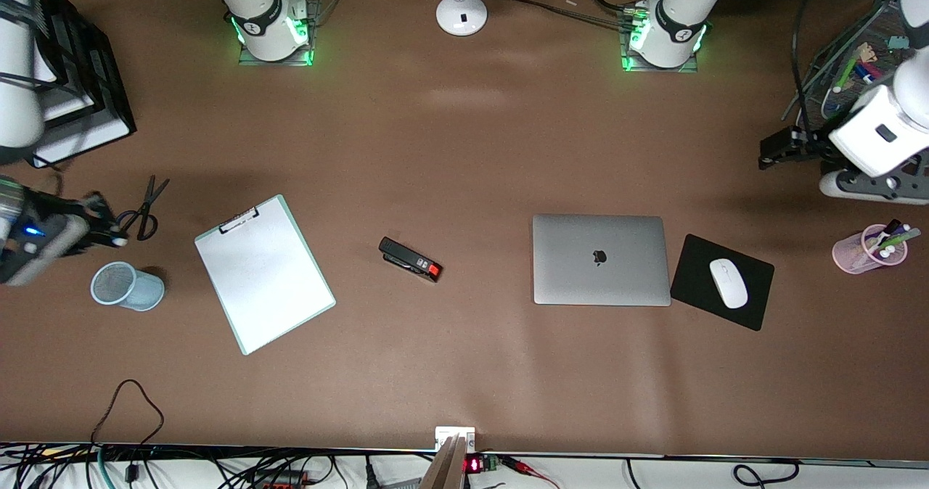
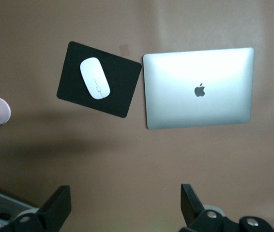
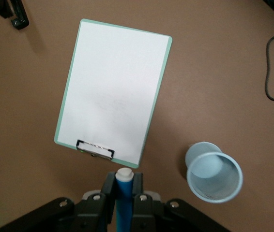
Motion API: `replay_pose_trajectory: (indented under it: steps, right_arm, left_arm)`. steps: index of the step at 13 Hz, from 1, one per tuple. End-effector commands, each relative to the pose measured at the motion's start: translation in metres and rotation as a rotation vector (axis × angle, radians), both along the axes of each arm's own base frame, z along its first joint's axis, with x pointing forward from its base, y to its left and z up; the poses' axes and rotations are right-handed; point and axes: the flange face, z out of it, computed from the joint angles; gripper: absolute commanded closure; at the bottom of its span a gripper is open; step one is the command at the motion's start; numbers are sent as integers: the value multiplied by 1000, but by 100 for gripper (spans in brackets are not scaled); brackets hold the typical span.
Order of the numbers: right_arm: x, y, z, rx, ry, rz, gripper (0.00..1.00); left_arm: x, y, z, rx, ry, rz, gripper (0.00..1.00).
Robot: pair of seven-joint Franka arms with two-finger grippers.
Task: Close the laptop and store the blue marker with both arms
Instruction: 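Lift the blue marker with the right gripper while the left gripper withdraws, then carry the blue marker over the light-blue mesh cup with the right gripper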
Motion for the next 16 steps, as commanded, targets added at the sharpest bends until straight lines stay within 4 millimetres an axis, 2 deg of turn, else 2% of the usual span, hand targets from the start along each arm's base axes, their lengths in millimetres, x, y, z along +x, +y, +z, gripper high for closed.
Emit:
replay_pose_trajectory:
  steps: [1,3,5,9,10,12,16]
  right_arm:
    - [-14,-36,14,104,-67,104,100]
    - [-26,-67,20,183,-107,176,100]
    - [-27,-81,19,246,-173,242,100]
    - [-20,-76,16,339,-301,381,100]
    - [-16,-75,9,370,-337,424,100]
    - [-12,-86,-8,395,-409,503,100]
    - [-8,-121,-52,435,-557,584,100]
  left_arm:
    - [-36,-7,6,-3,-53,-19,0]
    - [-33,0,4,-10,-58,-18,0]
    - [-32,3,3,8,-67,-32,0]
    - [-30,3,11,57,-79,-51,0]
    - [-32,1,11,56,-65,-54,0]
    - [-30,-1,15,56,-67,-58,0]
    - [-29,-8,19,57,-72,-71,0]
